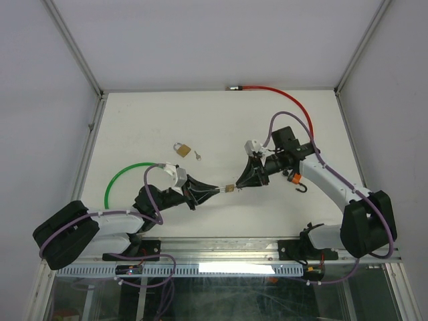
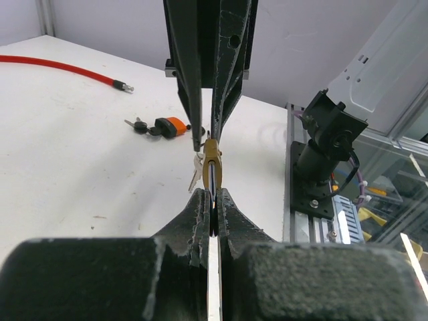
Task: Lock with the key
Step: Place the lock at the center of the board, then place the key at the center of the board.
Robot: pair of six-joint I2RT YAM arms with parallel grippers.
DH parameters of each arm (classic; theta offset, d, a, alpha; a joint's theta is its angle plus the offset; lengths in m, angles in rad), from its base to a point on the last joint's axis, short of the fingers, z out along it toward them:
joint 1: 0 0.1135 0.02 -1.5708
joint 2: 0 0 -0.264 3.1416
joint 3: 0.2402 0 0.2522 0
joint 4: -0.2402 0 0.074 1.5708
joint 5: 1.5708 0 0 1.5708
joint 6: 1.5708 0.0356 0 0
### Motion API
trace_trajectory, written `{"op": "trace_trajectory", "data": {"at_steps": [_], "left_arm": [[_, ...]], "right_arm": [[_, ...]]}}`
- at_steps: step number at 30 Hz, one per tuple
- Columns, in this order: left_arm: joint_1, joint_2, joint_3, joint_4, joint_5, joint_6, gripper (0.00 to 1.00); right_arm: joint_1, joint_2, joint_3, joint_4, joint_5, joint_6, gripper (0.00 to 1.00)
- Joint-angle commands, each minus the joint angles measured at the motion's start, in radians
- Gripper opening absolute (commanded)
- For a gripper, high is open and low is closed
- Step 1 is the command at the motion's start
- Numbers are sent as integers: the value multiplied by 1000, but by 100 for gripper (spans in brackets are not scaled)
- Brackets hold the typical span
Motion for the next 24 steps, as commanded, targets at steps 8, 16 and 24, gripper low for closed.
{"op": "trace_trajectory", "data": {"at_steps": [8, 16, 24], "left_arm": [[12, -64, -25, 51, -43, 14, 0], [37, -162, -54, -54, -48, 70, 0], [75, -238, -86, -102, -63, 40, 0]], "right_arm": [[8, 17, 84, -104, 9, -112, 0], [6, 37, 117, -150, 70, -137, 0], [-17, 54, 116, -105, 93, -91, 0]]}}
